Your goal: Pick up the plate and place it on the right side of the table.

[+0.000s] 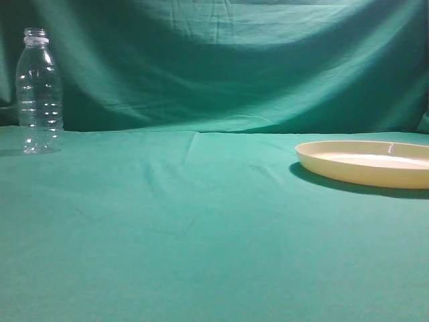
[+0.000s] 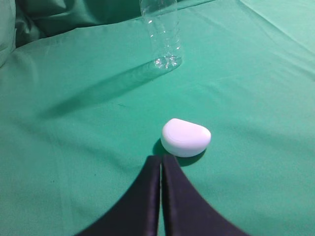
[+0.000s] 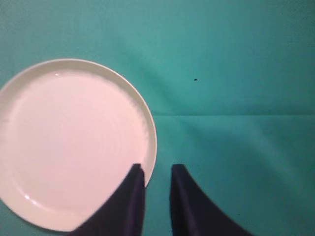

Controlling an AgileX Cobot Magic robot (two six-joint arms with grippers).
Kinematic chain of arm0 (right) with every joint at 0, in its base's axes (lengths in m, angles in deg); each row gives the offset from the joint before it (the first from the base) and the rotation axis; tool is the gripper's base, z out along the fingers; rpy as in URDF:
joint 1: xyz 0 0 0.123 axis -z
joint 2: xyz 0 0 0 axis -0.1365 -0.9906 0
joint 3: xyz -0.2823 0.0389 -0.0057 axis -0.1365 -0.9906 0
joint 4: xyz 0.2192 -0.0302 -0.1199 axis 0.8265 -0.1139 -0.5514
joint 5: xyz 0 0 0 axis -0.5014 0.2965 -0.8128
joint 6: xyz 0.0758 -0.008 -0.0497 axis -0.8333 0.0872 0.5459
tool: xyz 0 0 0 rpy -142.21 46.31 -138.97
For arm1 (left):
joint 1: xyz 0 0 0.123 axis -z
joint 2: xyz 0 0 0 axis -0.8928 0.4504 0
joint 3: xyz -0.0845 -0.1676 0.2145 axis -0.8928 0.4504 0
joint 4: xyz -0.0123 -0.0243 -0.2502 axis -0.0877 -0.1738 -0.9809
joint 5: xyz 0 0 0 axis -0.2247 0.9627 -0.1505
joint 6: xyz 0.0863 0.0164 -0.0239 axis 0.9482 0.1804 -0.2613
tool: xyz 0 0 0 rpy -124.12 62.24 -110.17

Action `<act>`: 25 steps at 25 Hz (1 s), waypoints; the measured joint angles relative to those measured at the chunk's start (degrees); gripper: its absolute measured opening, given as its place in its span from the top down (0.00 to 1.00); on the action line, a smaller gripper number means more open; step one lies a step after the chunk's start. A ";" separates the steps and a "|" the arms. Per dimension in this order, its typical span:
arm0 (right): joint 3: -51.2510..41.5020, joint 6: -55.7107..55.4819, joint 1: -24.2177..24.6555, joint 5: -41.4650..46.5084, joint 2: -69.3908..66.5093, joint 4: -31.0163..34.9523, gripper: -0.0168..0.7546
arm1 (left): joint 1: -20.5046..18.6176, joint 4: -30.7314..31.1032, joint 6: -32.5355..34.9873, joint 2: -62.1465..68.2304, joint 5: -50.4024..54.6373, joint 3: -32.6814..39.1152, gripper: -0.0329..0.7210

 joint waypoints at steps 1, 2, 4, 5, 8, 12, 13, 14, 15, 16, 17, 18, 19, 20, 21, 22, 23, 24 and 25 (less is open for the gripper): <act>0.00 0.44 0.00 0.56 2.30 0.68 0.93 | 0.00 0.00 0.00 0.00 0.00 0.00 0.96; 0.00 0.84 0.00 1.08 4.66 1.40 0.98 | 0.00 0.00 0.00 0.00 0.00 0.00 0.96; 0.00 1.30 0.00 2.42 8.92 2.46 0.98 | 0.00 0.00 0.00 0.00 0.00 0.00 0.96; 0.00 1.44 0.00 3.19 11.15 2.71 0.98 | 0.00 0.00 0.00 0.00 0.00 0.00 0.96; -1.29 1.67 0.00 4.09 17.75 3.05 0.98 | 0.00 0.00 0.00 0.00 0.00 0.00 0.96; -8.39 1.93 0.00 3.22 28.38 3.21 0.98 | 0.00 0.00 0.00 0.00 0.00 0.00 0.96; -10.82 1.93 0.00 2.66 31.32 3.21 0.98 | 0.00 0.00 0.00 0.00 0.00 0.00 0.96; -12.85 1.93 0.00 1.72 34.17 3.21 0.98 | 0.00 0.00 0.00 0.00 0.00 0.00 0.96; -15.28 1.93 0.00 0.81 36.54 3.20 0.98 | 0.00 0.00 0.00 0.00 0.00 0.00 0.96; -17.64 2.03 0.00 -0.01 39.32 3.21 0.98 | 0.00 0.00 0.00 0.00 0.00 0.00 0.96; -19.87 2.03 0.00 -0.66 42.01 3.21 0.98 | 0.00 0.00 0.00 0.00 0.00 0.00 0.96; -21.61 2.03 0.00 -1.21 44.15 3.20 0.98 | 0.00 0.00 0.00 0.00 0.00 0.00 0.96; -23.54 2.03 0.00 -1.77 46.70 3.20 0.98 | 0.00 0.00 0.00 0.00 0.00 0.00 0.96; -25.34 2.05 0.00 -2.02 49.14 3.20 0.98 | 0.00 0.00 0.00 0.00 0.00 0.00 0.96; -26.72 2.05 0.00 -2.28 51.36 3.20 0.98 | 0.00 0.00 0.00 0.00 0.00 0.00 0.96; -28.23 2.05 0.00 -2.74 53.19 3.20 0.98 | 0.00 0.00 0.00 0.00 0.00 0.00 0.96; -29.58 2.05 0.00 -2.89 55.27 3.20 0.98 | 0.00 0.00 0.00 0.00 0.00 0.00 0.96; -30.65 2.05 0.00 -3.02 57.27 3.20 0.98 | 0.00 0.00 0.00 0.00 0.00 0.00 0.96; -30.65 2.05 0.00 -3.02 57.27 3.20 0.98 | 0.00 0.00 0.00 0.00 0.00 0.00 0.96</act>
